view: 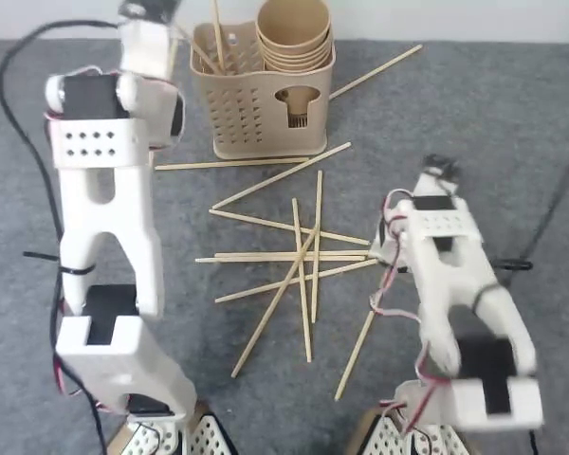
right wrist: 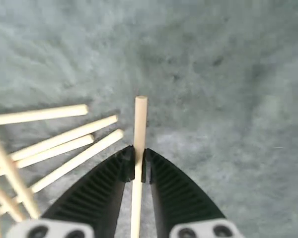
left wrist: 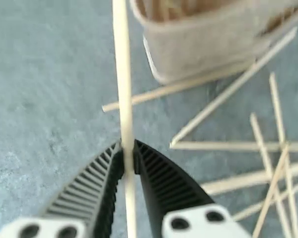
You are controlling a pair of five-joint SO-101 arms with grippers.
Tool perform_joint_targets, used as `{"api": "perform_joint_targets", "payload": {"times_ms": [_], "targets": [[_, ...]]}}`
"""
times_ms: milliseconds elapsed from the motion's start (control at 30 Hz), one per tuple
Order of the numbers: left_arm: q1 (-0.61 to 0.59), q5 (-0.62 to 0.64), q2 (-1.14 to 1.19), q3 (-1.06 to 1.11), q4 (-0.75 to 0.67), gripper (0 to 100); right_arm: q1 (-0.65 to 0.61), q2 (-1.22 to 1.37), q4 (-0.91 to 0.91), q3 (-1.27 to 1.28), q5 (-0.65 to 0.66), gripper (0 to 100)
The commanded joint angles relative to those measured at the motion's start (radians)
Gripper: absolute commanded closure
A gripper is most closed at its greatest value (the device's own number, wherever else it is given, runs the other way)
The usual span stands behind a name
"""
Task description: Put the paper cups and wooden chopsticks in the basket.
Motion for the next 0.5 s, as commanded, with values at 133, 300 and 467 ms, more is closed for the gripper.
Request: {"api": "perform_joint_targets", "payload": {"times_ms": [133,300,467], "targets": [[0.092,0.055,-0.009,-0.291,0.000,99,0.056,-0.495,-0.008,0.068,0.052,99.1],[0.120,0.173,-0.008,-0.344,-0.206,99,0.028,-0.714,-0.070,0.204,0.051,99.1],[0.147,0.193,0.003,-0.318,-0.457,99,0.018,-0.809,-0.153,0.333,0.055,99.1]]}}
